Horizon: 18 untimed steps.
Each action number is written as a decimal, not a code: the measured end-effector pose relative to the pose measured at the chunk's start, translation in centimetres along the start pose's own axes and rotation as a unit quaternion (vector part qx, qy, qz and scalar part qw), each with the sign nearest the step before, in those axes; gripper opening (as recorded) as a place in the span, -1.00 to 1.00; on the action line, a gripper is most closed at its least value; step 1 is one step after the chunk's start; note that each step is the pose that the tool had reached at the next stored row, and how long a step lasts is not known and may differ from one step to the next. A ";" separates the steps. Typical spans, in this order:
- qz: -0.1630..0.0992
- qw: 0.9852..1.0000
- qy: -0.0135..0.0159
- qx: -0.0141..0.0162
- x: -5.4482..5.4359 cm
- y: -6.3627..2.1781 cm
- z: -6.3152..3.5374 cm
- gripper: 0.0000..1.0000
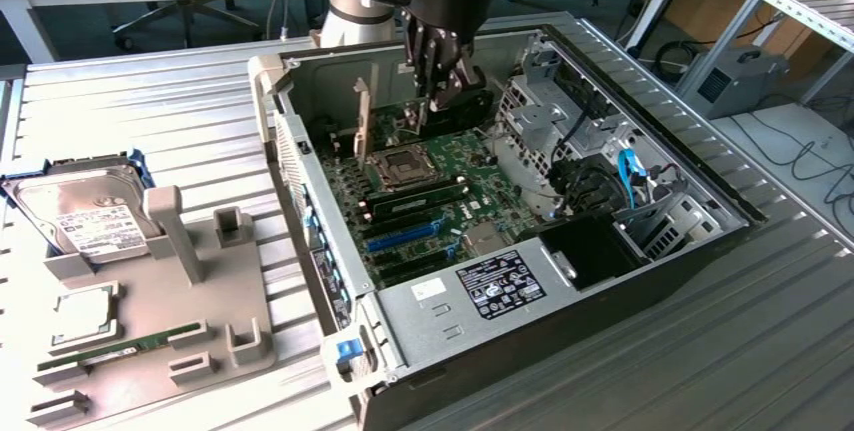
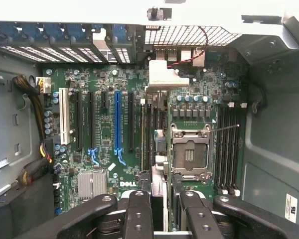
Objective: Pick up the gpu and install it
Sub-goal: 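Insert the gpu into the slot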
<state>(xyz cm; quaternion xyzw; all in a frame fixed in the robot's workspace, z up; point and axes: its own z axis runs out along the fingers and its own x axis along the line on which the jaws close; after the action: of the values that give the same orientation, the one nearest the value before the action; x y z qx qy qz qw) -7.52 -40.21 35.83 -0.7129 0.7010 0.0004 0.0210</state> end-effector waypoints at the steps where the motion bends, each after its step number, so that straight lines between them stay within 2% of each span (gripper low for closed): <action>1: 0.000 1.000 0.000 0.000 0.0 0.01 0.01 -0.47; 18: 0.000 1.000 0.000 0.000 0.0 0.26 0.26 -0.47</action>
<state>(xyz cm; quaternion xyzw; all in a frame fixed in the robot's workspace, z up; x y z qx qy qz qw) -7.78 -40.21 35.55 -0.7129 0.7010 0.0004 0.0210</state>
